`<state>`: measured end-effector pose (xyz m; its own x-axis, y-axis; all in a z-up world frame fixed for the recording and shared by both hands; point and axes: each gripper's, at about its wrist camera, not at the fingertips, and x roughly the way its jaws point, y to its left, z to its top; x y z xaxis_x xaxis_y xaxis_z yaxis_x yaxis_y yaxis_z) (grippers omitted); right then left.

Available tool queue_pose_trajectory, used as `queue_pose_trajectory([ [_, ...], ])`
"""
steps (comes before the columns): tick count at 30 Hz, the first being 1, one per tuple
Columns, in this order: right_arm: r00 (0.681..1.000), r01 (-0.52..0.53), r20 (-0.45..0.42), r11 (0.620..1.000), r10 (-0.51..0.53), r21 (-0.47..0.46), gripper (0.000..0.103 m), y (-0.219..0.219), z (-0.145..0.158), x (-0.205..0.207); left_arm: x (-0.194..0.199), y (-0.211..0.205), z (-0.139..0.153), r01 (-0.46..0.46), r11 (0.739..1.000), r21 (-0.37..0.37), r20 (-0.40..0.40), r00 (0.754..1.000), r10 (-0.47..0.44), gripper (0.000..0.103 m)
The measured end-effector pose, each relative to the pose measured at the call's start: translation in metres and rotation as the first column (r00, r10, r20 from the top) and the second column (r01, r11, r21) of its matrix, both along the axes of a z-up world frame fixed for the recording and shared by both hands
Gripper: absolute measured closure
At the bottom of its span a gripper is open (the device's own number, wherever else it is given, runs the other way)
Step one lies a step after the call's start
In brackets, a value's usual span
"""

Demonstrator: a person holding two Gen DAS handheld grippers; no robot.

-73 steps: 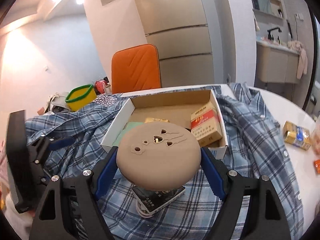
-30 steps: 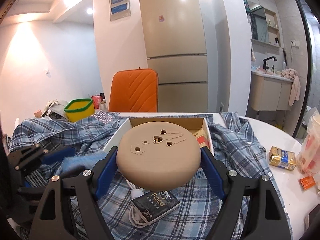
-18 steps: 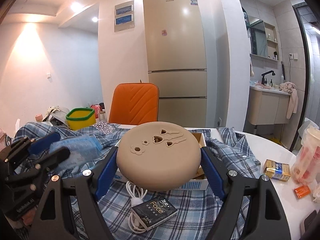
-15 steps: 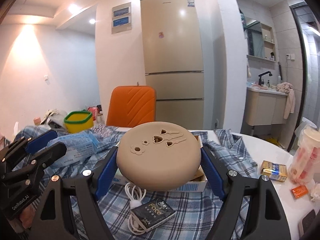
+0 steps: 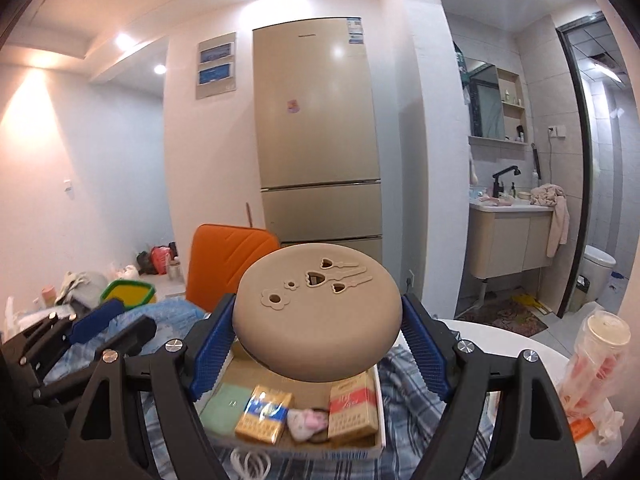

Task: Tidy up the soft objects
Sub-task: 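Lower the blue tissue packet into the box and open the left gripper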

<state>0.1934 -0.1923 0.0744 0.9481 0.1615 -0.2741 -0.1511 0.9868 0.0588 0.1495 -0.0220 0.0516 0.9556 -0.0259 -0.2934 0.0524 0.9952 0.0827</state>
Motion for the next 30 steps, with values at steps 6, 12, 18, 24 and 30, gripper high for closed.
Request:
queue_pose_trajectory([
  [6, 0.996, 0.025, -0.083, 1.000, -0.024, 0.009, 0.021, -0.002, -0.030, 0.037, 0.039, -0.003, -0.029, -0.017, 0.999, 0.031, -0.176, 0.984, 0.022, 0.067],
  [12, 0.968, -0.030, -0.248, 0.999, 0.033, 0.017, 0.021, -0.006, -0.077, 0.066, 0.070, -0.002, -0.082, -0.003, 1.000, 0.019, -0.401, 0.916, 0.010, 0.067],
  [18, 0.925, -0.093, -0.365, 0.994, 0.105, 0.051, 0.021, 0.001, -0.105, 0.084, 0.075, -0.002, -0.111, 0.011, 0.999, 0.040, -0.494, 0.869, 0.011, 0.067],
  [24, 0.925, -0.129, -0.361, 0.992, 0.120, -0.003, 0.021, 0.014, -0.114, 0.078, 0.076, 0.002, -0.117, 0.012, 1.000, 0.004, -0.529, 0.849, -0.008, 0.056],
  [30, 0.929, -0.134, -0.351, 0.991, 0.117, -0.024, 0.021, 0.019, -0.115, 0.074, 0.067, 0.005, -0.104, 0.003, 1.000, 0.008, -0.467, 0.884, 0.002, 0.015],
])
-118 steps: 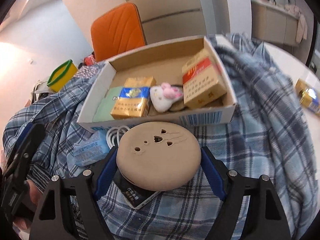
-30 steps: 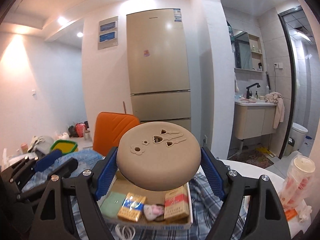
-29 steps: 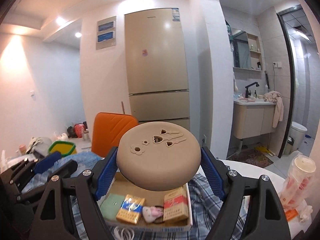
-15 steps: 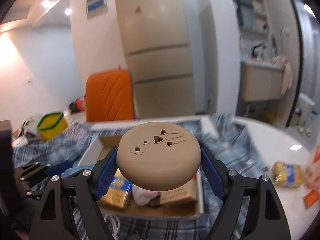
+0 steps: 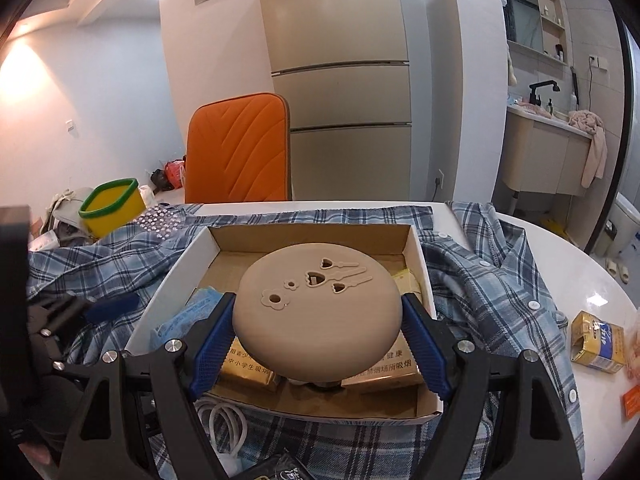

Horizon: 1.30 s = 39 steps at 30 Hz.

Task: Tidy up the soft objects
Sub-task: 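Lower the blue tissue packet into the box and open the left gripper, then lower the beige disc into the box and open the right gripper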

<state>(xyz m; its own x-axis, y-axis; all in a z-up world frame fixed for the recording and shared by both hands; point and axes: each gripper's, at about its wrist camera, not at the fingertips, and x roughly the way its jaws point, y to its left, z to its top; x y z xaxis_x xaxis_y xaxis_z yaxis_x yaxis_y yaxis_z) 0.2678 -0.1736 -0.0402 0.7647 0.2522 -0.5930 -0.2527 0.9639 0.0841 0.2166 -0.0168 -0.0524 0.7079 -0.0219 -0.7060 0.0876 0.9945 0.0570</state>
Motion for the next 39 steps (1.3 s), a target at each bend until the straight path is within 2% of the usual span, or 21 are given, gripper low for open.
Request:
queue_pose_trajectory([
  [1, 1.000, 0.004, 0.005, 1.000, -0.005, 0.002, 0.021, -0.001, 0.001, 0.000, -0.002, 0.002, 0.003, 0.000, 1.000, -0.007, 0.010, 1.000, 0.001, 0.012],
  [5, 1.000, 0.009, 0.014, 1.000, -0.009, 0.009, 0.021, -0.004, 0.002, -0.001, -0.009, 0.016, 0.016, -0.038, 0.999, -0.032, 0.079, 0.996, 0.040, 0.009],
  [7, 1.000, 0.008, 0.011, 1.000, -0.008, 0.004, 0.021, -0.003, 0.002, -0.001, -0.015, 0.025, 0.026, -0.053, 0.995, -0.084, 0.142, 0.988, 0.065, 0.005],
  [10, 1.000, 0.001, 0.003, 1.000, -0.001, -0.007, 0.021, -0.001, -0.001, 0.000, -0.031, 0.040, 0.044, -0.032, 0.980, -0.196, 0.265, 0.961, 0.085, 0.004],
  [13, 1.000, -0.008, -0.014, 0.999, 0.008, -0.031, 0.021, 0.007, -0.010, 0.002, -0.046, 0.042, 0.058, -0.041, 0.981, -0.189, 0.379, 0.919, 0.111, 0.000],
  [15, 1.000, -0.018, -0.022, 0.999, 0.017, -0.048, 0.021, 0.013, -0.015, 0.003, -0.050, 0.041, 0.062, -0.031, 0.985, -0.172, 0.415, 0.904, 0.101, 0.000],
  [26, 0.992, -0.059, -0.122, 0.990, 0.043, -0.131, 0.019, 0.030, -0.043, 0.016, -0.049, 0.028, 0.057, 0.009, 0.991, -0.135, 0.403, 0.914, 0.047, 0.000],
  [28, 0.993, -0.056, -0.114, 0.989, 0.040, -0.139, 0.019, 0.030, -0.044, 0.015, -0.047, 0.028, 0.055, 0.011, 0.991, -0.137, 0.394, 0.918, 0.044, 0.000],
  [31, 0.994, -0.045, -0.106, 0.987, 0.029, -0.155, 0.019, 0.031, -0.044, 0.015, -0.048, 0.031, 0.055, 0.036, 0.983, -0.178, 0.384, 0.923, 0.036, 0.000],
  [36, 0.994, -0.039, -0.104, 0.983, 0.021, -0.177, 0.019, 0.031, -0.043, 0.015, -0.054, 0.031, 0.058, 0.025, 0.986, -0.166, 0.415, 0.908, 0.047, 0.000],
  [39, 0.994, -0.041, -0.106, 0.984, 0.022, -0.175, 0.019, 0.031, -0.044, 0.015, -0.053, 0.033, 0.057, 0.040, 0.980, -0.197, 0.402, 0.915, 0.043, 0.000],
])
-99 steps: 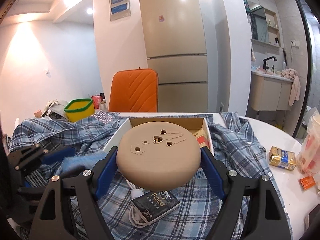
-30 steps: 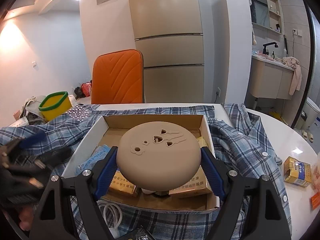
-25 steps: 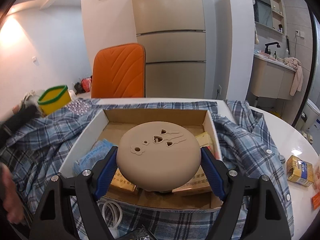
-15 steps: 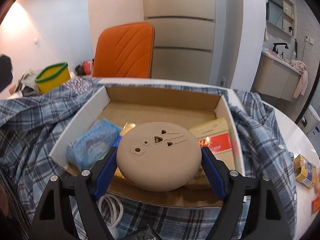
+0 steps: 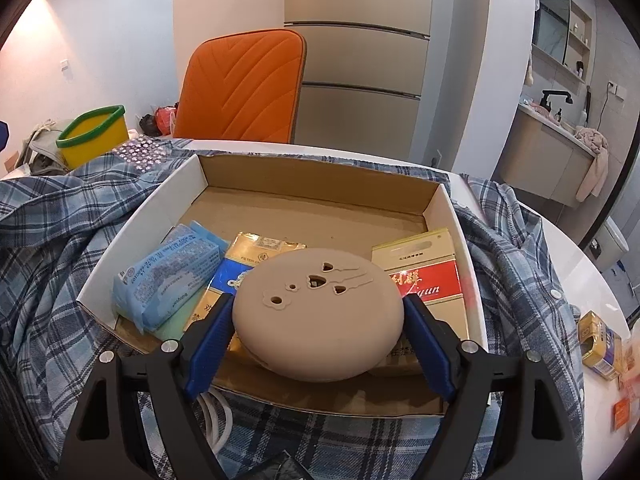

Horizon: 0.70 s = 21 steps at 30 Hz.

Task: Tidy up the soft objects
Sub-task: 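Lower the beige disc into the box and open the right gripper, then move the left gripper to the black Face tissue pack and grasp it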

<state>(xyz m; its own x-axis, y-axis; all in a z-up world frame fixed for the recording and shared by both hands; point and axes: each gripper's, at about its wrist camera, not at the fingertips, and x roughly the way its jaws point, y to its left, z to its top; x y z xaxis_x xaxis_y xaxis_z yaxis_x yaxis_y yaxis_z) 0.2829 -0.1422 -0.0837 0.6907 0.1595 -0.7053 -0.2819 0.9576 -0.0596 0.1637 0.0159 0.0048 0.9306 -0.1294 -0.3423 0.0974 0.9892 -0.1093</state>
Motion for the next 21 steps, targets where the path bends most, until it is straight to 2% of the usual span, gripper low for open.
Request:
queue_pose_trajectory([
  [4, 1.000, 0.003, 0.003, 1.000, -0.003, 0.019, 0.018, -0.003, 0.001, 0.000, -0.001, 0.004, 0.001, -0.009, 1.000, -0.016, 0.008, 1.000, 0.009, 0.000],
  [13, 0.996, -0.004, 0.089, 0.999, 0.001, 0.038, 0.018, -0.008, 0.018, -0.013, -0.004, 0.006, 0.005, -0.024, 1.000, -0.018, 0.032, 0.999, 0.024, 0.000],
  [18, 0.985, 0.008, 0.171, 0.998, -0.020, 0.070, 0.018, -0.017, 0.045, -0.030, -0.011, 0.003, 0.013, -0.034, 0.999, -0.002, 0.061, 0.998, 0.034, 0.000],
  [21, 0.978, 0.000, 0.209, 0.994, -0.022, 0.105, 0.018, -0.024, 0.068, -0.045, -0.026, 0.002, 0.028, -0.021, 1.000, -0.023, 0.092, 0.995, 0.023, 0.000],
])
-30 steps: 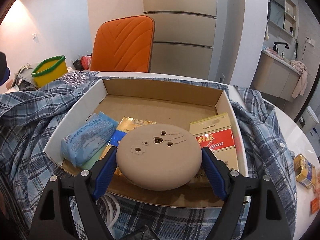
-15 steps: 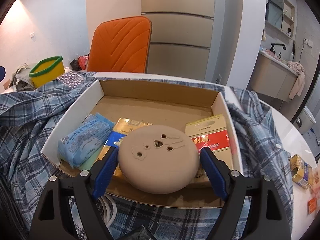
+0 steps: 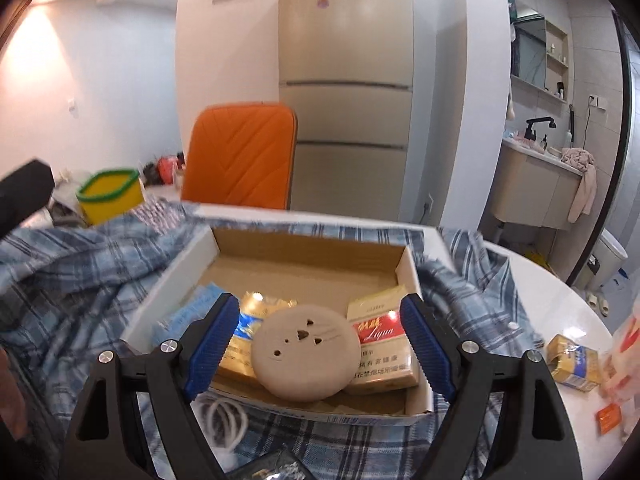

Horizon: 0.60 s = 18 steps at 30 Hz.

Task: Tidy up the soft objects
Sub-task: 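Move the left gripper to the black Face tissue pack and grasp it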

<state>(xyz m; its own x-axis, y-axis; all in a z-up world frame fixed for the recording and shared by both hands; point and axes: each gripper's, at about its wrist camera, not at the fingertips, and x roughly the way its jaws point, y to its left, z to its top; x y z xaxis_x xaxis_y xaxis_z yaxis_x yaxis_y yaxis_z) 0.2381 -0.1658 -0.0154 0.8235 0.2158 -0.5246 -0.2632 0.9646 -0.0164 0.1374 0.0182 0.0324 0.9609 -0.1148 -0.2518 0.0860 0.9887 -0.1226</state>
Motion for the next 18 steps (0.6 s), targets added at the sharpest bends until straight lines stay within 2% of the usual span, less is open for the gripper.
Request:
queue_pose_trajectory([
  [4, 0.997, -0.006, 0.079, 1.000, 0.007, -0.011, 0.018, -0.003, 0.022, -0.029, -0.027, -0.009, 0.018, -0.014, 0.998, 0.058, 0.088, 0.996, 0.009, 0.000],
  [8, 0.994, -0.019, 0.108, 1.000, 0.019, 0.000, 0.018, -0.006, 0.030, -0.057, -0.044, -0.011, 0.017, -0.003, 0.998, 0.069, 0.097, 0.995, -0.004, 0.000],
  [13, 0.995, -0.036, 0.094, 0.999, 0.036, 0.004, 0.015, -0.013, 0.025, -0.079, -0.059, -0.011, 0.003, 0.002, 0.997, 0.079, 0.078, 0.997, -0.008, 0.000],
  [18, 0.999, -0.024, 0.032, 0.999, 0.022, 0.046, 0.014, -0.025, 0.010, -0.083, -0.063, -0.013, -0.021, -0.008, 0.994, 0.113, 0.048, 0.999, 0.003, 0.000],
])
